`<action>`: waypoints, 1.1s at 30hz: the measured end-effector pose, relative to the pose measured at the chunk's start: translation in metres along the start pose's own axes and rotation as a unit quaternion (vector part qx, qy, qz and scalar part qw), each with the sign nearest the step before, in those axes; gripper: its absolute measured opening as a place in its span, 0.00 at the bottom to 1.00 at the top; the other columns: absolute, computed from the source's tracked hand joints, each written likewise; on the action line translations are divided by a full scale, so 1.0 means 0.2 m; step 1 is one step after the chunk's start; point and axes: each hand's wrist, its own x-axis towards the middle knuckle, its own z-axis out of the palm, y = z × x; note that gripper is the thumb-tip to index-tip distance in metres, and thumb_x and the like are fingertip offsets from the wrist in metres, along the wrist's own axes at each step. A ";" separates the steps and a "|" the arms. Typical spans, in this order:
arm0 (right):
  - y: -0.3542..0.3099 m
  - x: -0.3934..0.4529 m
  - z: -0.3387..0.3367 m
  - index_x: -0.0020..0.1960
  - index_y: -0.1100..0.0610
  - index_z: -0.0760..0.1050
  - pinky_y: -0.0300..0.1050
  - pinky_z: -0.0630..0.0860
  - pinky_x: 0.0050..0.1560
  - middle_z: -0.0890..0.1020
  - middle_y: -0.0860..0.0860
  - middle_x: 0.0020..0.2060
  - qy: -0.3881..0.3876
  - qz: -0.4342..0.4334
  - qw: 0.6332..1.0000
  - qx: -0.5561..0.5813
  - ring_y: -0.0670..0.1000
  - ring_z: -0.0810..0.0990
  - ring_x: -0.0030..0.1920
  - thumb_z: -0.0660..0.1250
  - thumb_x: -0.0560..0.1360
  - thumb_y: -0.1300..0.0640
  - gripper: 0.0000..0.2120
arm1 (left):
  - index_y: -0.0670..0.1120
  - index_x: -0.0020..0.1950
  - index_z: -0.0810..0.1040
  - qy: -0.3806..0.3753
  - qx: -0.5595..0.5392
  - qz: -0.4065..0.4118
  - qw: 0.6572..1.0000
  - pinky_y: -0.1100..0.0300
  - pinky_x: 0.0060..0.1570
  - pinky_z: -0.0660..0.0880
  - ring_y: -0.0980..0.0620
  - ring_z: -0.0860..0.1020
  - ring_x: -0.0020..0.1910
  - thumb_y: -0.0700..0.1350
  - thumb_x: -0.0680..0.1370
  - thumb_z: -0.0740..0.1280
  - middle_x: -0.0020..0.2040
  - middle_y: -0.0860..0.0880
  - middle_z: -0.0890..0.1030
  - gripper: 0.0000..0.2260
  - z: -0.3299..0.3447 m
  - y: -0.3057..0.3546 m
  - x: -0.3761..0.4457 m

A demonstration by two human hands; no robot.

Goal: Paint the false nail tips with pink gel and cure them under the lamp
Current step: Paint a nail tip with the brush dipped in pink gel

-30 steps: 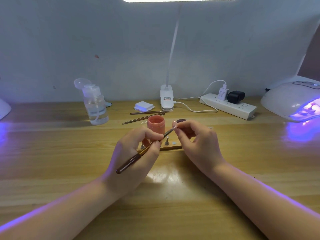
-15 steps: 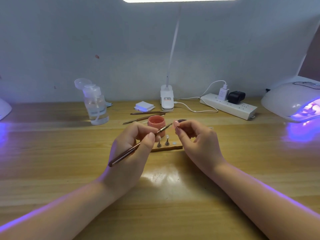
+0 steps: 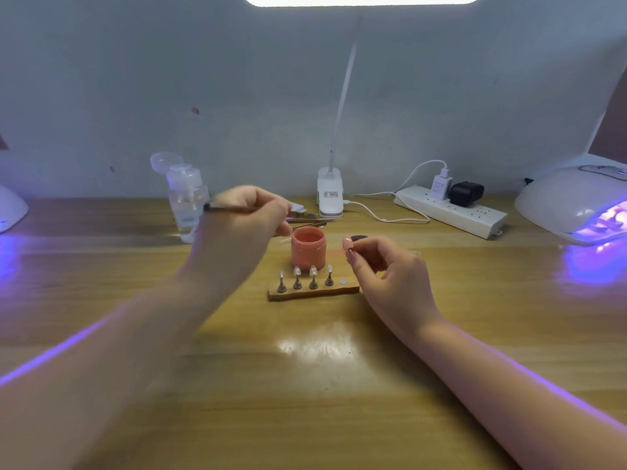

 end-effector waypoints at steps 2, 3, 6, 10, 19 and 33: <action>0.01 0.00 0.00 0.48 0.59 0.81 0.44 0.77 0.41 0.83 0.49 0.39 0.002 0.006 1.000 -0.005 0.47 0.79 0.38 0.70 0.75 0.62 0.03 | 0.44 0.38 0.83 -0.016 0.077 -0.043 0.996 0.56 0.41 0.74 0.54 0.76 0.34 0.42 0.75 0.68 0.29 0.53 0.81 0.07 -0.02 0.04 0.12; 0.01 0.00 0.00 0.48 0.59 0.81 0.44 0.76 0.41 0.83 0.49 0.39 0.002 0.010 1.000 -0.008 0.47 0.79 0.38 0.70 0.76 0.61 0.03 | 0.42 0.38 0.83 -0.035 0.108 -0.059 0.992 0.54 0.42 0.74 0.53 0.76 0.35 0.42 0.74 0.68 0.30 0.51 0.81 0.07 -0.02 0.06 0.16; 0.01 0.01 0.00 0.47 0.58 0.81 0.40 0.75 0.39 0.83 0.49 0.38 0.011 0.015 1.000 -0.008 0.47 0.79 0.37 0.70 0.75 0.61 0.02 | 0.38 0.41 0.82 -0.118 0.180 -0.100 0.971 0.58 0.37 0.73 0.52 0.75 0.34 0.41 0.74 0.67 0.33 0.46 0.81 0.07 0.02 0.10 0.26; -0.01 0.00 0.01 0.45 0.59 0.81 0.41 0.76 0.38 0.83 0.50 0.36 0.014 0.019 1.000 0.013 0.47 0.79 0.36 0.72 0.74 0.58 0.05 | 0.40 0.40 0.79 -0.159 0.241 -0.116 0.950 0.61 0.34 0.70 0.53 0.75 0.34 0.41 0.73 0.68 0.36 0.46 0.79 0.04 0.12 0.09 0.32; 0.00 0.00 0.00 0.45 0.58 0.81 0.43 0.75 0.36 0.83 0.50 0.35 0.004 0.030 0.999 0.037 0.47 0.78 0.34 0.71 0.74 0.59 0.02 | 0.40 0.44 0.81 -0.152 0.206 -0.166 0.952 0.59 0.36 0.71 0.52 0.75 0.36 0.40 0.72 0.68 0.37 0.46 0.81 0.05 0.17 0.01 0.33; 0.02 0.01 -0.01 0.48 0.56 0.82 0.47 0.78 0.40 0.84 0.47 0.38 -0.004 0.028 0.999 0.037 0.47 0.80 0.38 0.71 0.74 0.59 0.04 | 0.45 0.42 0.81 -0.079 0.047 -0.290 0.953 0.63 0.28 0.61 0.55 0.66 0.27 0.44 0.73 0.65 0.28 0.53 0.81 0.06 -0.09 -0.09 0.30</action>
